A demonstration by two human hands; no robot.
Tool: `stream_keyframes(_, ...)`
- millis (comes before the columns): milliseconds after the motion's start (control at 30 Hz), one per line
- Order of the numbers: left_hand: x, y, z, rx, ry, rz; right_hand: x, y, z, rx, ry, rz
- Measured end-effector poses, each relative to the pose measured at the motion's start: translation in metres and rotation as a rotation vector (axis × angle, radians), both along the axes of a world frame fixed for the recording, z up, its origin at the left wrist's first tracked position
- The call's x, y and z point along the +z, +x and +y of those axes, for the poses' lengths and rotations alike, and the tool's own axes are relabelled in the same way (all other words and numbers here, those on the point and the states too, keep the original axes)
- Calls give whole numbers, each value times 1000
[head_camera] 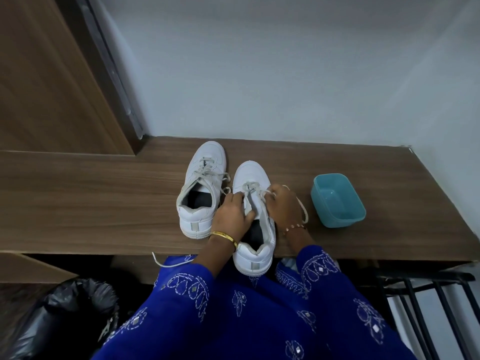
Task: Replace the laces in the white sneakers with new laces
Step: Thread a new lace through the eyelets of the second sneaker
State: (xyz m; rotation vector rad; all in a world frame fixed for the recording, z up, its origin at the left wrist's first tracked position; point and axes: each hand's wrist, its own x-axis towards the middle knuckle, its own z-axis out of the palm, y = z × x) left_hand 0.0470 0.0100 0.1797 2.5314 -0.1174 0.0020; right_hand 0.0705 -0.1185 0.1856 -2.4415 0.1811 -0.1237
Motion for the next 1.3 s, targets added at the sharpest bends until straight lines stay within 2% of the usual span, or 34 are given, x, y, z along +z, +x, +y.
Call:
stream_keyframes(67, 0, 0, 0, 0, 2, 4, 8, 1, -5, -171, 166, -93)
stream_keyframes(133, -1, 1, 0, 3, -4, 0, 25, 6, -13, -445, 382, -276)
stream_keyframes(200, -1, 1, 0, 7, -16, 1, 39, 12, -20, -548, 470, -455)
stream_keyframes(267, -1, 0, 0, 13, -22, 12, 44, 15, -18, -473, 457, -468)
stream_keyframes(333, 0, 0, 0, 19, -29, 12, 41, 16, -10, -378, 414, -391)
stream_keyframes(533, 0, 0, 0, 25, -18, 19, 7, 9, 1, 26, -6, 34)
stream_keyframes(800, 1, 0, -1, 33, -7, 7, -10, -10, -13, -9, -92, -14)
stream_keyframes(933, 2, 0, -1, 15, -12, 9, -6, -7, -22, -54, 13, 50)
stream_keyframes(1200, 3, -3, -2, 49, -100, -42, 22, -10, -11, -137, 472, 55)
stream_keyframes(1300, 4, -4, -1, 64, -130, -64, 28, -7, 6, -44, 456, 32)
